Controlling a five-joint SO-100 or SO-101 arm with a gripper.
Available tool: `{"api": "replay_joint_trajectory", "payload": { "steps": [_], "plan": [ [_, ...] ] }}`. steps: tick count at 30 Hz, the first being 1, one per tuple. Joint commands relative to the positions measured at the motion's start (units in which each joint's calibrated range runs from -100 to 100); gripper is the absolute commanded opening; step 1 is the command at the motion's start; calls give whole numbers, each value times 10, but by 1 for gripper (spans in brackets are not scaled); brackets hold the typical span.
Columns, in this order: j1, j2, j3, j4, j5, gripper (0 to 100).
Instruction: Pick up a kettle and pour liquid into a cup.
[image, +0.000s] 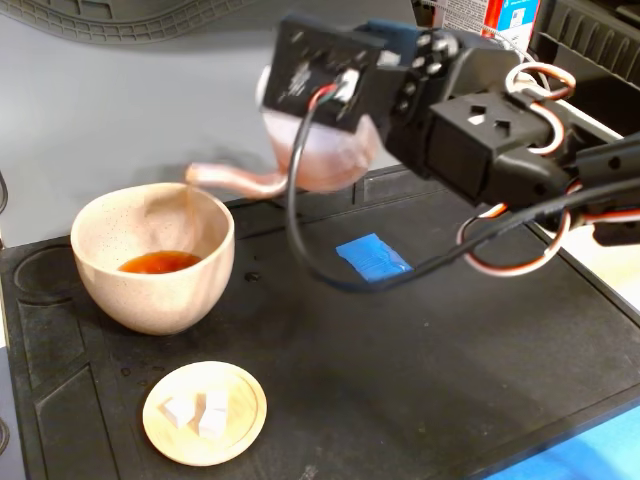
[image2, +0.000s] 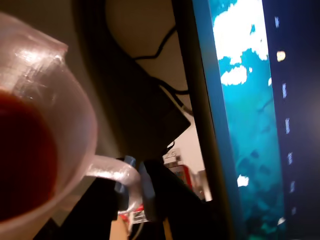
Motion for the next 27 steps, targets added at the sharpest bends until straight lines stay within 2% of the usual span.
{"api": "replay_joint_trajectory", "payload": {
  "steps": [1,7,11,16,18,19,21,23,25,27],
  "plan": [
    [14,-30,-12,0,-63,0],
    [23,-30,10,0,-143,0],
    [33,-9,20,-9,-238,0],
    [39,16,32,-12,-275,0],
    [39,35,35,-69,-280,0],
    [37,73,35,-130,-309,0],
    [38,114,37,-183,-315,0],
    [39,123,41,-183,-314,0],
    [58,123,64,-181,-265,0],
    [72,122,93,-189,-260,0]
  ]
}}
